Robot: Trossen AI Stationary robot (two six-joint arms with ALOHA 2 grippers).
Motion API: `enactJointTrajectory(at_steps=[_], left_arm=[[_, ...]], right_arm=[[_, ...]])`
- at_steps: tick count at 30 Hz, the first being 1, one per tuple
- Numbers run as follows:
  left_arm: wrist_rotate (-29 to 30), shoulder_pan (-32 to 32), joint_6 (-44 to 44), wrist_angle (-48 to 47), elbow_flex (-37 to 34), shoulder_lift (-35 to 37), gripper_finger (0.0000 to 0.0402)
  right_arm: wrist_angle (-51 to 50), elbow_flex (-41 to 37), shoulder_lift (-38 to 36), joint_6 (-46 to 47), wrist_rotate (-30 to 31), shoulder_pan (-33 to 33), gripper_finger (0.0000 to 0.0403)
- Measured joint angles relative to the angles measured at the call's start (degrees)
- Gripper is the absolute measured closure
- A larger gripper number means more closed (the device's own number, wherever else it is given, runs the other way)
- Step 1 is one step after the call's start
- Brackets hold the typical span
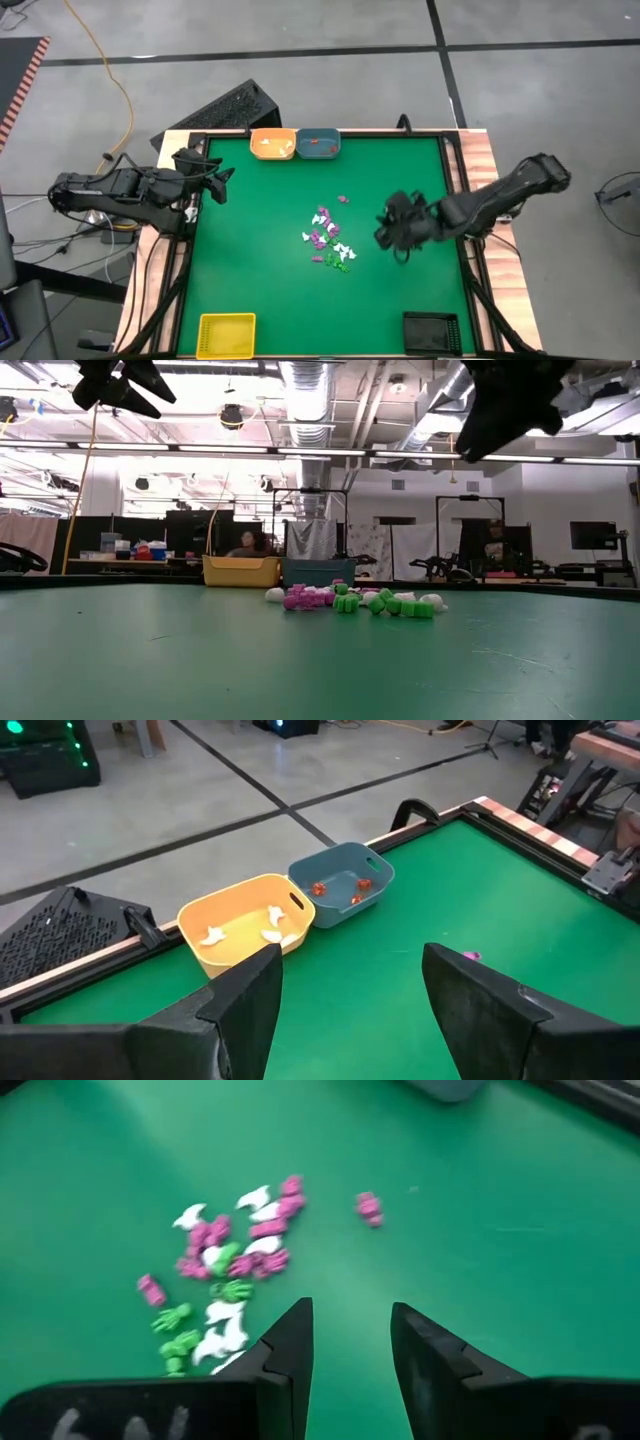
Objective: Sort Halloween decoration
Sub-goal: Put the white ghost into the orange bin
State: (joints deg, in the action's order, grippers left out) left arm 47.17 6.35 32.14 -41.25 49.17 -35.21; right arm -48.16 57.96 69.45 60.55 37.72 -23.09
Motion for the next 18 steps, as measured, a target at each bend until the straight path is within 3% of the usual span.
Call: enactJointTrajectory(at_steps=[7,13,18], left_arm=[[0.05,0.0,-2.75,-0.01,0.0,0.01,0.017],[0.07,0.0,-3.91,-0.03,0.0,0.01,0.017],[-0.3,0.0,-4.53,-0.14,0.0,0.01,0.017]], right_arm=[[9.73,-0.75,14.29,7.05,2.25,-6.15,0.0273],[23.01,-0.75,24.92,7.11,6.23,-6.98,0.0273],[26.18,-0.75,30.99,11.35,9.22,-6.84,0.0273]])
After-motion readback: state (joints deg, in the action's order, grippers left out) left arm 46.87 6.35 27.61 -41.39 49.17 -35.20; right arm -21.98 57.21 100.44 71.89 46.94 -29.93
